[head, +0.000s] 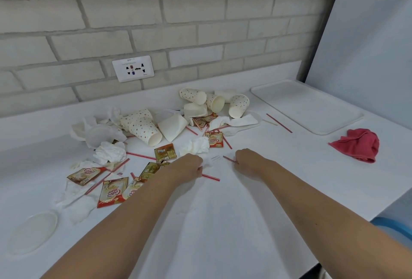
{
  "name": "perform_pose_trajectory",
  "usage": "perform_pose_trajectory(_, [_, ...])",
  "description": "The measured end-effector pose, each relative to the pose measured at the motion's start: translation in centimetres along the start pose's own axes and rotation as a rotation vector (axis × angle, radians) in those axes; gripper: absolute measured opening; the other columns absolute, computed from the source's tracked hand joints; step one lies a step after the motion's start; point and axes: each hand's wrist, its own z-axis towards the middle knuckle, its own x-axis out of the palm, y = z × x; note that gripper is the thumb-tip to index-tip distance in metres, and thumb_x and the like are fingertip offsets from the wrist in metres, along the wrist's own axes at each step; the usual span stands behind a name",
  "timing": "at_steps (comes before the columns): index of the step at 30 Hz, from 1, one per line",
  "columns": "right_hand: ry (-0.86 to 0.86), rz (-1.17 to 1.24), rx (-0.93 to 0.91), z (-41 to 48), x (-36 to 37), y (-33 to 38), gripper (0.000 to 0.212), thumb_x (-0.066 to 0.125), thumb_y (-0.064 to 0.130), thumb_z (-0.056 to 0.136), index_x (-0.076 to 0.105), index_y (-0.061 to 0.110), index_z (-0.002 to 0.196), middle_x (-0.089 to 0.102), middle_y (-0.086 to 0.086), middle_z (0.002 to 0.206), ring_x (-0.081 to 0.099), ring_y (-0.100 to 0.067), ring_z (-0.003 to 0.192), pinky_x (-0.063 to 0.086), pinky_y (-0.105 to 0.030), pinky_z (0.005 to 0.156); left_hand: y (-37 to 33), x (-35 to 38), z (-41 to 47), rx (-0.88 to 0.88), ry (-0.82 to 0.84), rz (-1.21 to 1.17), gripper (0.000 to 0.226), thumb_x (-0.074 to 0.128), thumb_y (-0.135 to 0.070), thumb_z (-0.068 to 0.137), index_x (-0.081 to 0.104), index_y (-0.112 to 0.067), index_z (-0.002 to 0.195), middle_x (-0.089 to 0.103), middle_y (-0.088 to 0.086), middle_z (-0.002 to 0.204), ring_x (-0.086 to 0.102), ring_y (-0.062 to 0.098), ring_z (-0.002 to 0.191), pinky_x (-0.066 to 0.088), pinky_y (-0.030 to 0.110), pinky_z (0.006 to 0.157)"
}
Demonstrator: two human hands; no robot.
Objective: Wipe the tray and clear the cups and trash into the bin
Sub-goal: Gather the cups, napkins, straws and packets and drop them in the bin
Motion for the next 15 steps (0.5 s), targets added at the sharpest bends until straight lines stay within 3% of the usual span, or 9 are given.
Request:
perform_pose_trajectory(2, [-0.018, 0.005, -0.020, 0.0, -0.2, 0.1, 0.017, 0.037, 0.008, 0.095, 0.051, 0.006, 0.086, 0.050, -0.004, 0.085, 0.044, -0.022, 0.084, 0.030, -0.022, 0.056, -0.3, 0.0, -0.3, 0.032, 0.058, 0.023, 0.022, 0.041, -0.013, 0.096, 0.056, 0.001, 0.105, 0.052, 0.012, 0.097, 0.045, 0.019, 0.084, 0.032, 0.022, 0.065])
perform_pose_trajectory(4, [-0.079, 0.086, -0.024, 0.3, -0.9, 0.4, 0.012, 0.034, 0.008, 0.097, 0.045, 0.006, 0.100, 0.053, -0.009, 0.097, 0.043, -0.022, 0.085, 0.031, -0.024, 0.060, -0.6, 0.4, -0.6, 0.079, 0.085, 0.060, 0.024, 0.038, -0.015, 0.099, 0.052, 0.000, 0.110, 0.050, 0.013, 0.110, 0.049, 0.025, 0.093, 0.034, 0.029, 0.075])
perform_pose_trajectory(6, [-0.184, 0.203, -0.037, 1.0, -1.7, 1.0, 0.005, 0.034, 0.004, 0.096, 0.034, 0.009, 0.098, 0.048, -0.004, 0.083, 0.043, -0.023, 0.083, 0.028, -0.023, 0.055, -0.8, 0.8, -1.0, 0.137, 0.062, 0.088, 0.025, 0.035, -0.016, 0.100, 0.049, 0.001, 0.112, 0.047, 0.015, 0.115, 0.050, 0.028, 0.101, 0.038, 0.033, 0.080])
perform_pose_trajectory(8, [-0.306, 0.314, -0.060, 2.0, -2.1, 2.3, 0.007, 0.036, 0.003, 0.095, 0.037, 0.006, 0.101, 0.050, -0.005, 0.083, 0.046, -0.024, 0.083, 0.030, -0.022, 0.055, -0.7, 1.1, -1.3, 0.169, 0.029, 0.079, 0.023, 0.034, -0.013, 0.100, 0.048, 0.000, 0.113, 0.048, 0.015, 0.114, 0.050, 0.029, 0.102, 0.038, 0.034, 0.082])
perform_pose_trajectory(9, [-0.340, 0.365, -0.087, 2.7, -2.1, 3.0, 0.015, 0.039, 0.004, 0.095, 0.042, 0.004, 0.110, 0.053, -0.012, 0.097, 0.049, -0.026, 0.088, 0.036, -0.023, 0.063, -0.7, 1.3, -1.4, 0.177, 0.020, 0.062, 0.022, 0.033, -0.010, 0.099, 0.046, -0.001, 0.114, 0.048, 0.015, 0.114, 0.050, 0.030, 0.103, 0.037, 0.034, 0.082])
perform_pose_trajectory(11, [-0.312, 0.400, -0.135, 3.8, -1.7, 4.7, 0.038, 0.046, 0.017, 0.096, 0.039, 0.010, 0.132, 0.043, -0.019, 0.126, 0.050, -0.031, 0.107, 0.043, -0.034, 0.087, -0.7, 1.7, -1.5, 0.180, 0.000, 0.042, 0.030, 0.033, 0.000, 0.096, 0.041, -0.006, 0.124, 0.047, 0.013, 0.118, 0.049, 0.029, 0.108, 0.035, 0.030, 0.082])
perform_pose_trajectory(13, [-0.236, 0.356, -0.135, 4.6, -1.1, 6.6, 0.058, 0.053, 0.039, 0.092, 0.031, 0.022, 0.143, 0.030, -0.020, 0.136, 0.038, -0.036, 0.127, 0.036, -0.042, 0.106, -0.9, 2.0, -1.6, 0.173, -0.011, 0.056, 0.048, 0.032, 0.006, 0.092, 0.032, -0.012, 0.137, 0.044, 0.010, 0.129, 0.049, 0.029, 0.114, 0.036, 0.030, 0.086])
perform_pose_trajectory(15, [-0.167, 0.276, -0.117, 5.1, -0.5, 8.3, 0.072, 0.055, 0.056, 0.086, 0.026, 0.030, 0.146, 0.019, -0.020, 0.146, 0.021, -0.038, 0.138, 0.028, -0.047, 0.111, -1.4, 2.2, -1.7, 0.153, -0.026, 0.132, 0.051, 0.033, 0.004, 0.092, 0.027, -0.008, 0.141, 0.041, 0.013, 0.133, 0.052, 0.032, 0.112, 0.041, 0.035, 0.089])
